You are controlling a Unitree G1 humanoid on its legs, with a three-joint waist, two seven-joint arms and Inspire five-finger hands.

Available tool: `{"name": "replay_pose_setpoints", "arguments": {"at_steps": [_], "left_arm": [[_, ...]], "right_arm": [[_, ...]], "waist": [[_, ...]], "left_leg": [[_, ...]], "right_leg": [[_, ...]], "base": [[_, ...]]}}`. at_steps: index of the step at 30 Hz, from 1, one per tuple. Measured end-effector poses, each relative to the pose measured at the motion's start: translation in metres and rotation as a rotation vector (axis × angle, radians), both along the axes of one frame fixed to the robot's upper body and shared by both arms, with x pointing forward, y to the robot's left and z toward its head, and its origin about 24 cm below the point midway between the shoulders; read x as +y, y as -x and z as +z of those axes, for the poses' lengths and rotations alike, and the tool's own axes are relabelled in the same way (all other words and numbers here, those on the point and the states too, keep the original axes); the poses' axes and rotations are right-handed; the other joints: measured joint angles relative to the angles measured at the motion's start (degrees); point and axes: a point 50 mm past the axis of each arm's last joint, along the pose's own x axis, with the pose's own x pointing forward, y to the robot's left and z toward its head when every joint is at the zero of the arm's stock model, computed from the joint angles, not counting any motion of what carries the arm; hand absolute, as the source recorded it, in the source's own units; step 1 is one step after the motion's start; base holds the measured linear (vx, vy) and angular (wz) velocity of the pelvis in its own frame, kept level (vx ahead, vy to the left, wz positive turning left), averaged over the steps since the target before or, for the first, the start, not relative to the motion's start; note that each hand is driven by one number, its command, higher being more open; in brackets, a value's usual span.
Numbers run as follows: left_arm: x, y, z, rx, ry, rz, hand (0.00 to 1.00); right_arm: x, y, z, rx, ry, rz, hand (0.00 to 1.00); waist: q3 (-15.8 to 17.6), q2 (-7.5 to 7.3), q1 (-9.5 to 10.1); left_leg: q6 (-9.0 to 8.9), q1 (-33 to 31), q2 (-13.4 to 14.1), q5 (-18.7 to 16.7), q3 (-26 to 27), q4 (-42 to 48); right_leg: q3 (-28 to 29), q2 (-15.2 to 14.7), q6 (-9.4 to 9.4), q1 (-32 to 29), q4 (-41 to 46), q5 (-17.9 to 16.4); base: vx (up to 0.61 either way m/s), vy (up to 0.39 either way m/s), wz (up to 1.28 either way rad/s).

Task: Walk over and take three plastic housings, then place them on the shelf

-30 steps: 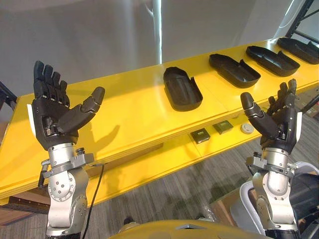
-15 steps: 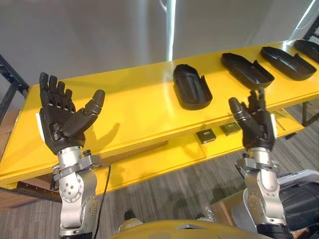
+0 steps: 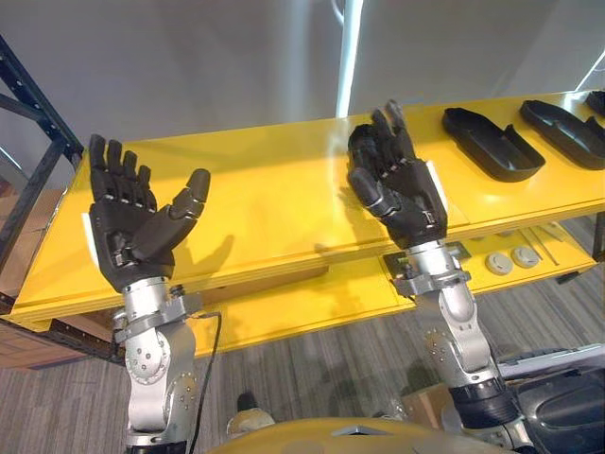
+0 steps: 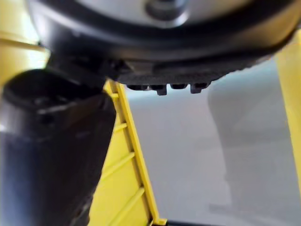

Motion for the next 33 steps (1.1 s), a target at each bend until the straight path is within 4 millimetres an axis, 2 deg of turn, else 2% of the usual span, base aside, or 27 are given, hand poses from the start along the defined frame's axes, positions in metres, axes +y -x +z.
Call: {"name": "replay_pose_setpoints", "arguments": {"at_steps": [2,5,10,13,21,25,33], "left_arm": [[-0.001,0.0,0.0,-0.003,-0.006,-0.011,1.0],[-0.002,-0.001,0.0,0.0,-0.008,-0.022,1.0],[-0.008,-0.003,-0.001,0.007,-0.017,-0.076,1.0],[-0.011,-0.003,-0.002,0.004,-0.026,-0.101,1.0],[-0.017,-0.005,-0.007,0.024,-0.029,-0.142,1.0],[-0.019,-0.006,-0.008,0.027,-0.028,-0.152,1.0],[-0.021,-0.006,-0.008,0.027,-0.028,-0.165,1.0]], "right_arm": [[0.013,-0.003,-0.003,0.028,0.002,0.037,1.0],[0.024,-0.01,-0.02,0.13,0.002,0.036,1.0],[0.022,-0.017,-0.052,0.302,-0.001,-0.029,1.0],[0.018,-0.02,-0.062,0.355,-0.001,-0.082,1.0],[0.013,-0.031,-0.072,0.43,-0.023,-0.222,1.0],[0.011,-0.031,-0.081,0.455,0.034,-0.31,1.0],[0.004,-0.032,-0.089,0.487,0.04,-0.323,1.0]], "waist": [[0.0,-0.05,0.06],[-0.1,-0.23,0.59],[-0.1,-0.23,1.51],[-0.2,-0.11,1.41],[-0.4,0.18,1.44],[-1.1,0.59,1.42],[-2.0,1.05,0.85]], "left_leg": [[0.02,0.0,0.0,0.0,0.0,0.0],[0.1,-0.1,0.0,0.1,-0.2,0.0],[0.2,-0.5,0.0,0.4,-0.7,0.0],[0.29,-1.0,-0.1,0.6,-1.4,0.0],[0.39,-1.1,0.0,1.0,-1.5,-0.1],[0.41,-1.1,0.0,1.0,-1.1,0.0],[0.36,-0.8,0.1,1.1,-0.3,0.0]], "right_leg": [[0.0,0.0,-0.02,0.0,0.0,0.0],[-0.1,0.0,-0.09,0.0,0.0,-0.1],[-0.8,0.0,-0.36,0.0,0.1,-0.2],[-1.4,0.0,-0.36,0.0,0.1,-0.2],[-1.4,0.1,-0.52,-0.2,0.1,-0.3],[-0.9,0.0,-0.49,-0.7,0.2,-0.2],[0.2,0.0,-0.41,-1.1,0.3,-0.1]], "base": [[0.0,0.0,0.0],[0.0,0.002,0.01],[0.0,0.002,0.04],[0.0,0.002,0.1],[0.0,0.001,0.02],[-0.01,0.008,-0.05],[0.0,0.002,-0.05]]}}
